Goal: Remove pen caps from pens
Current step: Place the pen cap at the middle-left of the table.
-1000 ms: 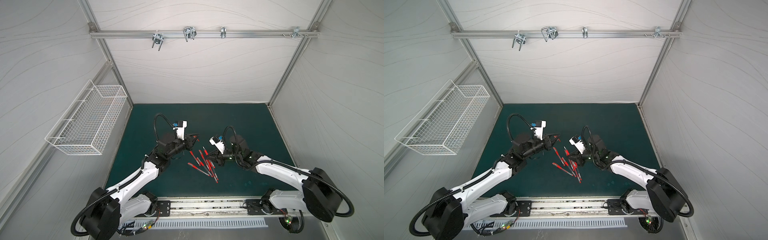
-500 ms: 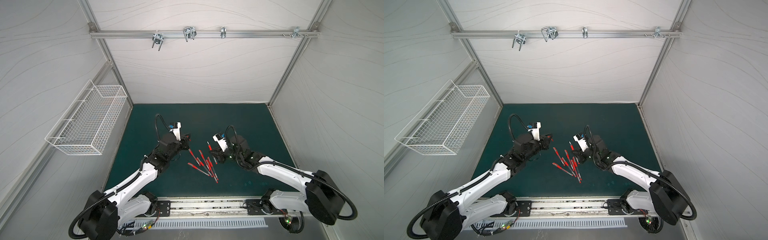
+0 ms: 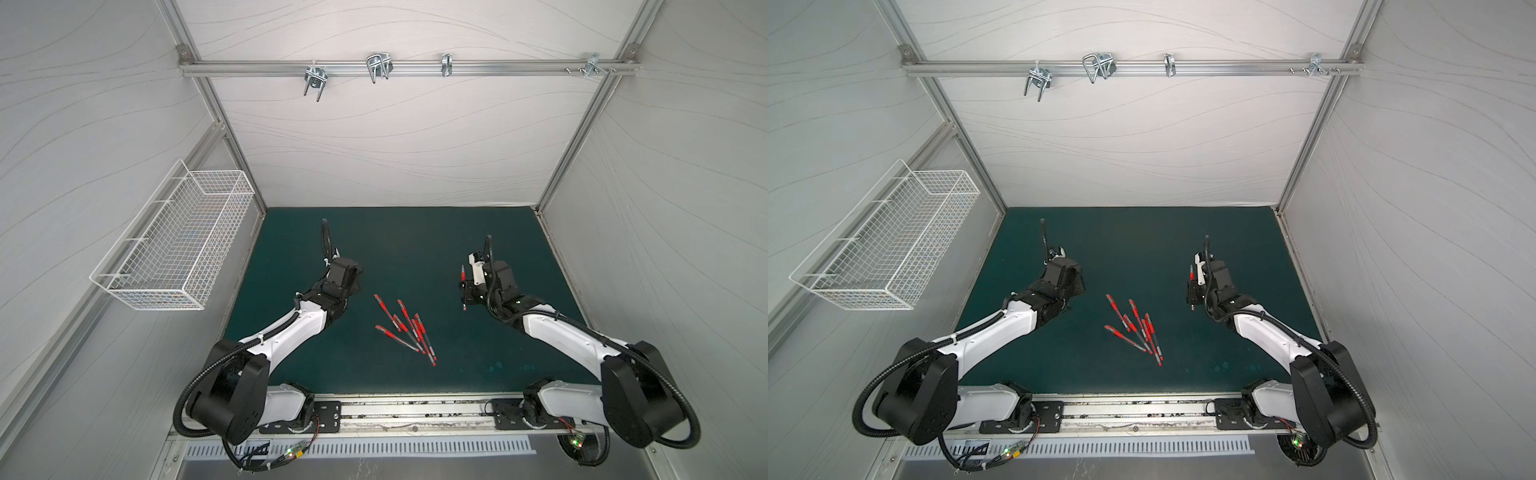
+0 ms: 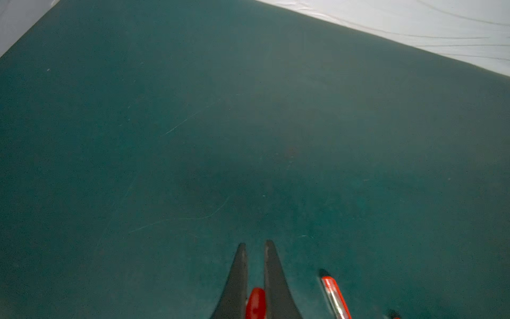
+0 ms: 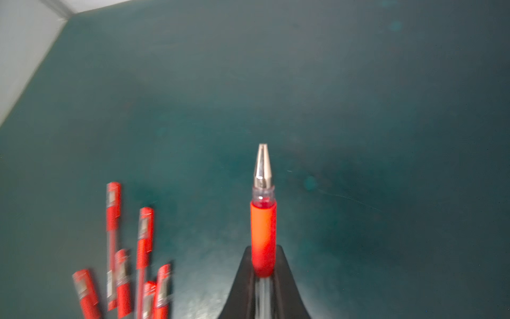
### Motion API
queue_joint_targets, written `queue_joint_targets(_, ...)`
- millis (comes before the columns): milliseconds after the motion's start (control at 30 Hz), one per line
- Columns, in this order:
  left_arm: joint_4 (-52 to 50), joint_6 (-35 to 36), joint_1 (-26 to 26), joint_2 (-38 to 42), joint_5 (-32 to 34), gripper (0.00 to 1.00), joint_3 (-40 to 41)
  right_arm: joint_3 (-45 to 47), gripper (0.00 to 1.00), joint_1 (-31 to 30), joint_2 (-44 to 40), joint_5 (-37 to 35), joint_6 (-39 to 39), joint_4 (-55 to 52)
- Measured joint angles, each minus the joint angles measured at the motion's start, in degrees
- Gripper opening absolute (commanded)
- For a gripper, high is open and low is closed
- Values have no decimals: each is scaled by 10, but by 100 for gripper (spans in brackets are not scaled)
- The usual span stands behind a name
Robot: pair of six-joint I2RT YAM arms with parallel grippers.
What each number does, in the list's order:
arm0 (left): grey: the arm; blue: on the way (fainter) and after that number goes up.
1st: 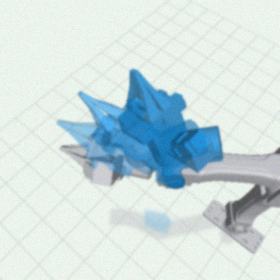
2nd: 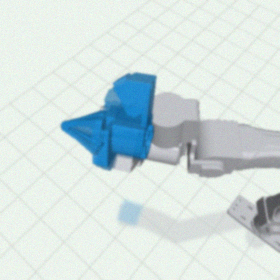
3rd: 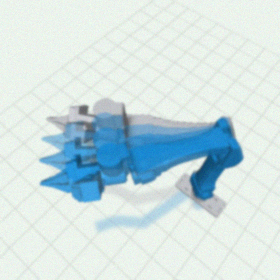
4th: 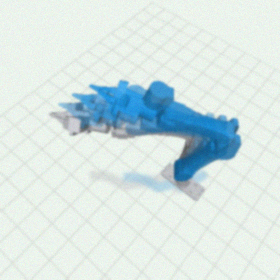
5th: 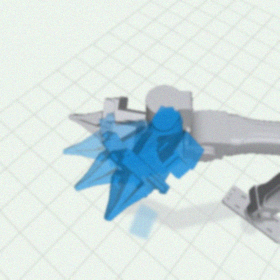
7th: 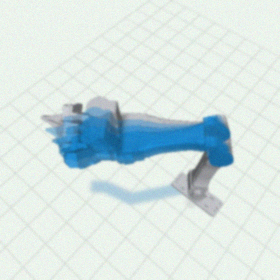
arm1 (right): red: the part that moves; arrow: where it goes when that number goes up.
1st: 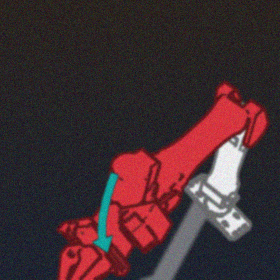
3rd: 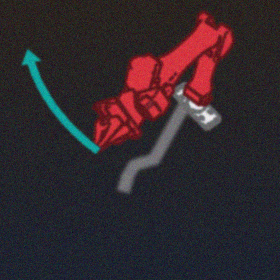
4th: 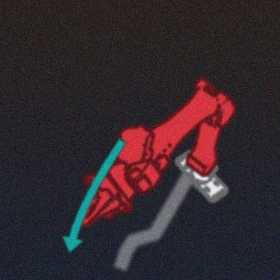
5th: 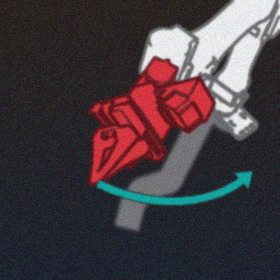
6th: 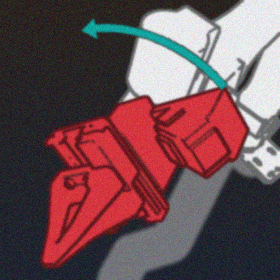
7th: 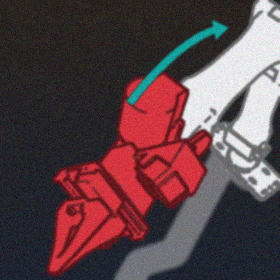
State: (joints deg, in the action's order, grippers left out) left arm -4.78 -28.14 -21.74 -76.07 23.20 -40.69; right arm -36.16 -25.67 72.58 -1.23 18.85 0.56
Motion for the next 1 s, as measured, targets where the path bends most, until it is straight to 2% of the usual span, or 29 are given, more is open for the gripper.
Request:
queue_joint_targets(267, -35, -24, 44, -83, -26, 0, -31, 0, 0, 51, 46, 12, 28, -12)
queue_joint_targets(567, -75, -32, 64, -170, -65, 0, -87, -29, 0, 54, 120, 12, 27, -28)
queue_joint_targets(900, -101, -36, 85, -218, -90, 0, -112, -33, 0, 55, 137, -1, 21, -31)
queue_joint_targets(1000, -104, -36, 88, -221, -94, 0, -116, -35, 5, 55, 149, -4, 20, -33)
